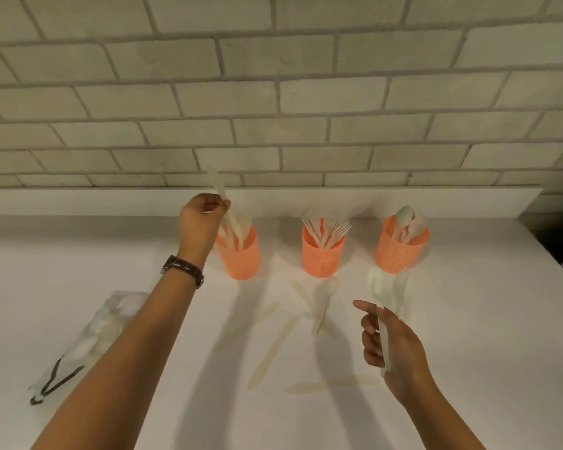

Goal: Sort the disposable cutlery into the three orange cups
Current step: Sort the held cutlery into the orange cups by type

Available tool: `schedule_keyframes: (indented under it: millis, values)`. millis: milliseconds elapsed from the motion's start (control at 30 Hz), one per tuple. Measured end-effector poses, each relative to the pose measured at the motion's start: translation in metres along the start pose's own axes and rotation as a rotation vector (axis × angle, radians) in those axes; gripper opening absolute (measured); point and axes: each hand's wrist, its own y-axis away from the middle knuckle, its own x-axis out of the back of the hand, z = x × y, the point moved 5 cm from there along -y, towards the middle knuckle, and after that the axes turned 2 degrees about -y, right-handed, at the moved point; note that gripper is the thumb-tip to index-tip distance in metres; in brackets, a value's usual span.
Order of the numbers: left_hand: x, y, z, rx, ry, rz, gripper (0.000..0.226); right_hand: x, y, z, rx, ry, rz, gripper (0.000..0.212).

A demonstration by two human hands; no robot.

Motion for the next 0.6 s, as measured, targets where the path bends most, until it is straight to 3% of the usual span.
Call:
schedule_keyframes:
  millis: [133,233,400,500,600]
  values:
    - [-0.026,-0.005,-0.03,0.058,-0.154,-0.085,0.019,-0.002,0.001,-0.004,0.022,0.073,0.015,0.029]
    - [-0.033,0.0,-0.051,0.058,-0.342,-0.047,0.038,0.003,0.003,-0.012,0.105,0.195,0.072,0.028]
    - [-0.029,0.029,-0.032,-0.135,-0.244,0.055,0.025,0.028,-0.007,-0.037,0.176,0.33,0.239,0.023]
    - [-0.044,0.067,-0.01,-0.275,-0.168,-0.068,0.017,0.039,-0.021,-0.066,0.21,0.347,0.265,0.027]
    - [-0.066,0.105,0.002,-0.295,-0.101,-0.234,0.016,0.044,-0.043,-0.11,0.373,0.46,0.308,0.014]
